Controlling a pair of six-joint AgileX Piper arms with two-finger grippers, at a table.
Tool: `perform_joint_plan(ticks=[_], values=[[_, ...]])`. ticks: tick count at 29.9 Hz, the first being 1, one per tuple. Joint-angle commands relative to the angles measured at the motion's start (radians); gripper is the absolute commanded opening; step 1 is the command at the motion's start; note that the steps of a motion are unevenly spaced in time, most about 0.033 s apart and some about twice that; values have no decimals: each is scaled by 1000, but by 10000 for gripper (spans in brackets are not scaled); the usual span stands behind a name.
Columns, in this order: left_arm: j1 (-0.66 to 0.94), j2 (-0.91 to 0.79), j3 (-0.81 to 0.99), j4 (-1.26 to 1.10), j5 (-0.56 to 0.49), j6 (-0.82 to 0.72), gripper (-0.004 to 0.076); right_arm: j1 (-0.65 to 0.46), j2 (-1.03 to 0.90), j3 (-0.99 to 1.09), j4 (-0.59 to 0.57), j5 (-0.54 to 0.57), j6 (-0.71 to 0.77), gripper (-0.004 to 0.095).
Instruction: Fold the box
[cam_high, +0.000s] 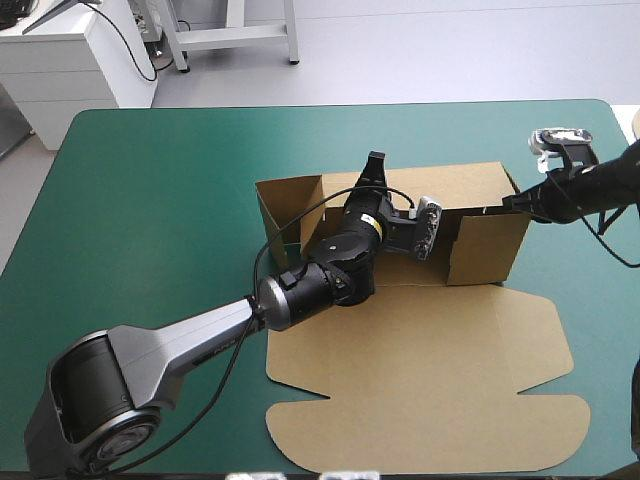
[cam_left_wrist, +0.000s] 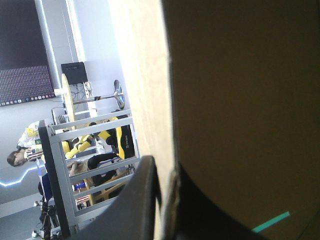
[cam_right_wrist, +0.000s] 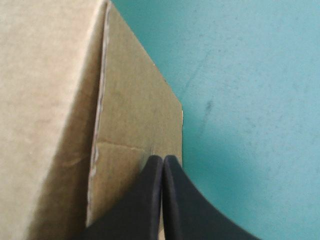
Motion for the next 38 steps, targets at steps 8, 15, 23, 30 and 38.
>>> perform_joint_plan(ticks=[8,15,23,30,38], values=[[-21,-16,-1,-79,-27,-5,-8,-9,-192,298,255,-320,-255,-15],[-21,-16,-1,-79,-31,-6,-8,-9,-249,391,309,-409,-403,-15],[-21,-16,-1,-79,-32,-8,-8,-9,-251,389,162,-320,-403,218],[-21,-16,-1,-81,-29,-8,-8,-9,-251,378,128,-282,-445,380],[-21,-16,-1,-81,-29,-8,-8,-9,-251,378,128,-248,-504,381]])
